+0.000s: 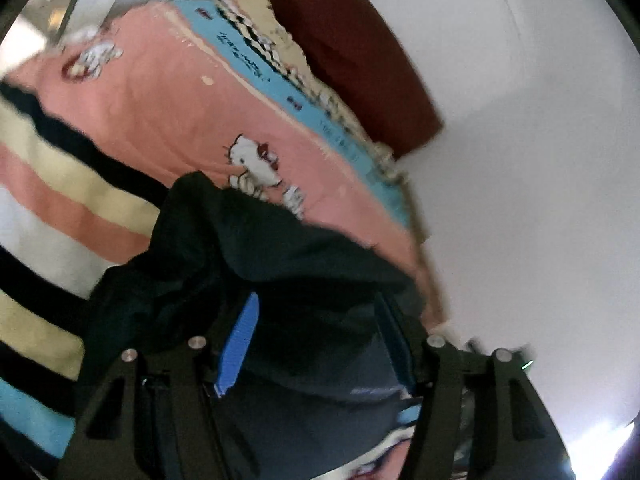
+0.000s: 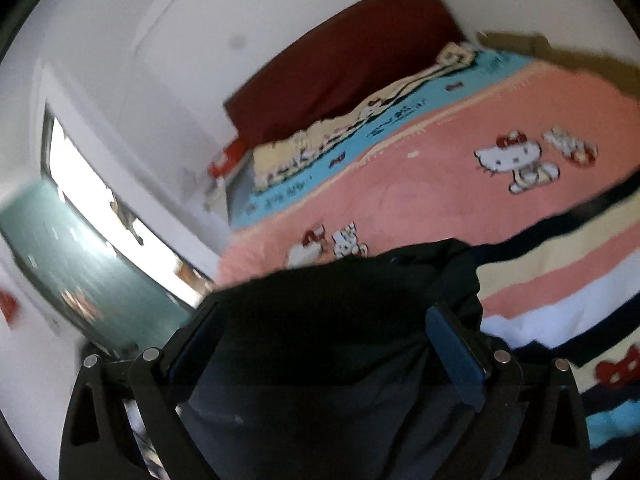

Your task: Fold large clothes

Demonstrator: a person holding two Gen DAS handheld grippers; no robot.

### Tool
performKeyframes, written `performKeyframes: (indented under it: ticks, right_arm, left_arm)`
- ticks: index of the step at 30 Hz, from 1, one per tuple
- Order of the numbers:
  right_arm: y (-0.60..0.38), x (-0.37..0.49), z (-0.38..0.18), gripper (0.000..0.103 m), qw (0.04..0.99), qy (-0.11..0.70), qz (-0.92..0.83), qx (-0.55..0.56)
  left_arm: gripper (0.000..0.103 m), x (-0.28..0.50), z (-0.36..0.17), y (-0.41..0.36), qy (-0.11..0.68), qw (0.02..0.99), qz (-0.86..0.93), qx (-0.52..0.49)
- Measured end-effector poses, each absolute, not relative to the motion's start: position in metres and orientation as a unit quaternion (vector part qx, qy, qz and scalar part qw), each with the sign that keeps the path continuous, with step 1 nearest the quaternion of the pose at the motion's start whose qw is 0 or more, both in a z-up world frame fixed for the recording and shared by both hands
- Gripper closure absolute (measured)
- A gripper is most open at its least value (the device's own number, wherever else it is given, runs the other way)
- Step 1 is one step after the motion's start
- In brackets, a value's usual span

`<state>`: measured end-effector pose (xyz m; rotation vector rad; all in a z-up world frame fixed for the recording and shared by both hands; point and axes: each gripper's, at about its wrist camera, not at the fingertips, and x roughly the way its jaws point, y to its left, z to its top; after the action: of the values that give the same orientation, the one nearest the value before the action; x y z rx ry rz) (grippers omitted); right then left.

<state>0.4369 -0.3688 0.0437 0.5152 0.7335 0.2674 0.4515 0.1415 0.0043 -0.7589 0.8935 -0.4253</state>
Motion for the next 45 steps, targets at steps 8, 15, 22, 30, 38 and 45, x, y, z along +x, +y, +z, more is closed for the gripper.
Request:
performKeyframes:
  ticks: [8,15,22,30,38,45]
  right_arm:
    - [-0.283,0.448,0.035,0.006,0.904,0.397,0.14,0.072]
    - [-0.259,0.493,-0.001,0.008,0.9,0.421,0.111,-0.006]
    - [-0.268,0.545,-0.055,0.008,0.876,0.475,0.079,-0.009]
    - [-0.272,0.575,-0.083,0.008,0.861,0.502,0.078,0.011]
    - [-0.273,0.575,-0.094,0.008,0.864,0.497,0.076,0.024]
    - [-0.275,0.566,-0.097,0.008,0.87,0.486,0.081,0.034]
  left_arm:
    - [0.044,0.48,0.01,0.019,0.461,0.846,-0.213,-0.163]
    - [0.041,0.531,-0.025,-0.047,0.47,0.871,-0.142,-0.018]
    - [0.029,0.585,-0.08,-0.055,0.505,0.856,-0.115,0.005]
    - [0.027,0.612,-0.111,-0.054,0.508,0.855,-0.106,-0.004]
    - [0.027,0.605,-0.115,-0.058,0.498,0.861,-0.098,0.009]
    - [0.027,0.595,-0.116,-0.059,0.482,0.871,-0.092,0.015]
